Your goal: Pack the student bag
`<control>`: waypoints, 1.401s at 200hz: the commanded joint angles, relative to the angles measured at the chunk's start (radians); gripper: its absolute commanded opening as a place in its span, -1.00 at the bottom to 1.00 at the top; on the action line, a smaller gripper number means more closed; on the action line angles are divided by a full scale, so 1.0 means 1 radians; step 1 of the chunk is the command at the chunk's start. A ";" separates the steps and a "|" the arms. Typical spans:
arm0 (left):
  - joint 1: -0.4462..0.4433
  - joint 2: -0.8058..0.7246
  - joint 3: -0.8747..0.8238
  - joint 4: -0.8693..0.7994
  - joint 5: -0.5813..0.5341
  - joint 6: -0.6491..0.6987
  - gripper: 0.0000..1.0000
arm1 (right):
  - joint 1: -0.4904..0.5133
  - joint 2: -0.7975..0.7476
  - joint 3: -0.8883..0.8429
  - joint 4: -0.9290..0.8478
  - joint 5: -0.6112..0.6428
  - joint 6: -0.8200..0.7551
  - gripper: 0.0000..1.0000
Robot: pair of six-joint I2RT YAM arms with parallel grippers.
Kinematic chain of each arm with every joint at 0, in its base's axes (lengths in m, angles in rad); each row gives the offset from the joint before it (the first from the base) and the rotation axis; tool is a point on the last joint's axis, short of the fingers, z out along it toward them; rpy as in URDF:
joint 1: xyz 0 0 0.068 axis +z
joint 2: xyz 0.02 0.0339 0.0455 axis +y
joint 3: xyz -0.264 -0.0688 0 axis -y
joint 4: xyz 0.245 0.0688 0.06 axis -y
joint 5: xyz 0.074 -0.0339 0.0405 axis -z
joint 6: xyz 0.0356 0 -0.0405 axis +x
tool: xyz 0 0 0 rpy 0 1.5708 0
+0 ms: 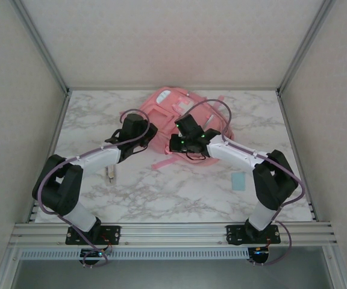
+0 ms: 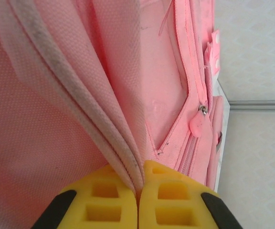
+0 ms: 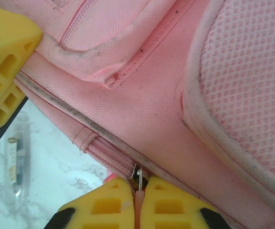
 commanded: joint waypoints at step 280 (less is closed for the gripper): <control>-0.243 0.096 0.039 -0.050 -0.131 -0.098 -0.06 | -0.201 -0.153 -0.175 -0.021 -0.277 -0.172 -1.00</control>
